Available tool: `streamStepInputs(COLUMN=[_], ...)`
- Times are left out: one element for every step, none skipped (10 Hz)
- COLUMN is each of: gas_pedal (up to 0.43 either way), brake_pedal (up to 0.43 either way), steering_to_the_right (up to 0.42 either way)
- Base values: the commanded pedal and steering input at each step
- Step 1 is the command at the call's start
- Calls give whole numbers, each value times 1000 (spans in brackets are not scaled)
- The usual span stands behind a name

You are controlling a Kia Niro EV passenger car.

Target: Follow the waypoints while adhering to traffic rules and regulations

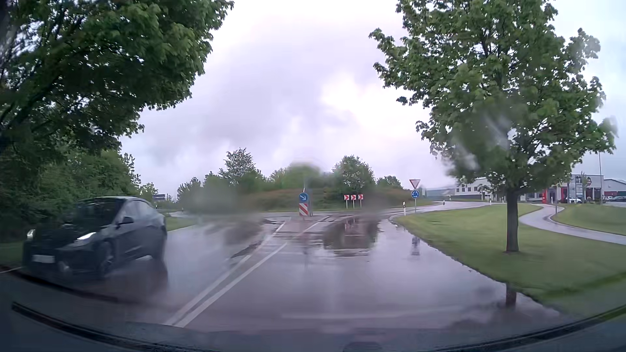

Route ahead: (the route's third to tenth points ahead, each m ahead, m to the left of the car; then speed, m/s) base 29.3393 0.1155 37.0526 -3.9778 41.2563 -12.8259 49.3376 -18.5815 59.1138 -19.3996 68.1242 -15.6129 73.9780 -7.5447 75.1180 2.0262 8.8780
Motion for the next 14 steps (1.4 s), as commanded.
streamStepInputs(gas_pedal=[0, 0, 0, 0, 0, 0, 0, 0, 0, 0, 0, 0, 0, 0], brake_pedal=[0, 0, 0, 0, 0, 0, 0, 0, 0, 0, 0, 0, 0, 0], steering_to_the_right=[16, 16, 16, 16, 16, 18, 21, 22, 22, 22, 21, 20, 20, 20])
